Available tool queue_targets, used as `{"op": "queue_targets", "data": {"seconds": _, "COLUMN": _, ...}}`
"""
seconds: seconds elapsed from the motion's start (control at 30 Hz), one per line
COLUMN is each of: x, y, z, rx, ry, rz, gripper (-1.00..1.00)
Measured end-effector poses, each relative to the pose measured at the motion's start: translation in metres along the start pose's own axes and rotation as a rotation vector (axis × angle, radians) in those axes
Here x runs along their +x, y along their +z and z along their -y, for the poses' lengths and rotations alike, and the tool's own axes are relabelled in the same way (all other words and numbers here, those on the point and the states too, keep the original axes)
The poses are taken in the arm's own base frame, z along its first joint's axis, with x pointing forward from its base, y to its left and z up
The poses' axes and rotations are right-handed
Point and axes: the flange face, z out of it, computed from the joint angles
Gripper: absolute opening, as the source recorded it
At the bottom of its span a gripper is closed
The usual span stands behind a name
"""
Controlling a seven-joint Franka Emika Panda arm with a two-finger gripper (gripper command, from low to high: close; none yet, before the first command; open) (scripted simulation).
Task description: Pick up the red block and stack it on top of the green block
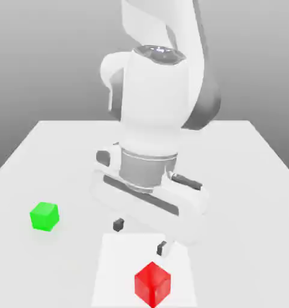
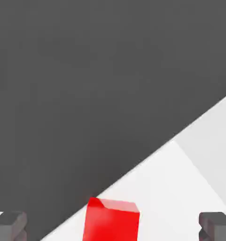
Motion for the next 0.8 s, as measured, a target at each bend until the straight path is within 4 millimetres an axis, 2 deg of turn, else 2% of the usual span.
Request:
{"op": "queue_targets", "data": {"seconds": 0.2, "x": -0.010, "y": 0.074, "z": -0.009, "rx": -0.037, "ry": 0.055, "rz": 0.047, "gripper": 0.00}}
{"op": "queue_targets", "data": {"seconds": 0.23, "x": -0.011, "y": 0.086, "z": -0.011, "rx": -0.039, "ry": 0.054, "rz": 0.047, "gripper": -1.00}}
{"op": "queue_targets", "data": {"seconds": 0.47, "x": -0.011, "y": 0.089, "z": -0.011, "rx": -0.038, "ry": 0.054, "rz": 0.047, "gripper": -1.00}}
{"op": "queue_targets", "data": {"seconds": 0.63, "x": -0.008, "y": 0.038, "z": -0.009, "rx": -0.038, "ry": 0.056, "rz": 0.047, "gripper": -1.00}}
{"op": "queue_targets", "data": {"seconds": 0.67, "x": 0.008, "y": 0.032, "z": -0.015, "rx": -0.045, "ry": 0.106, "rz": 0.039, "gripper": -1.00}}
{"op": "queue_targets", "data": {"seconds": 0.8, "x": 0.102, "y": 0.023, "z": -0.064, "rx": -0.072, "ry": 0.455, "rz": 0.007, "gripper": -1.00}}
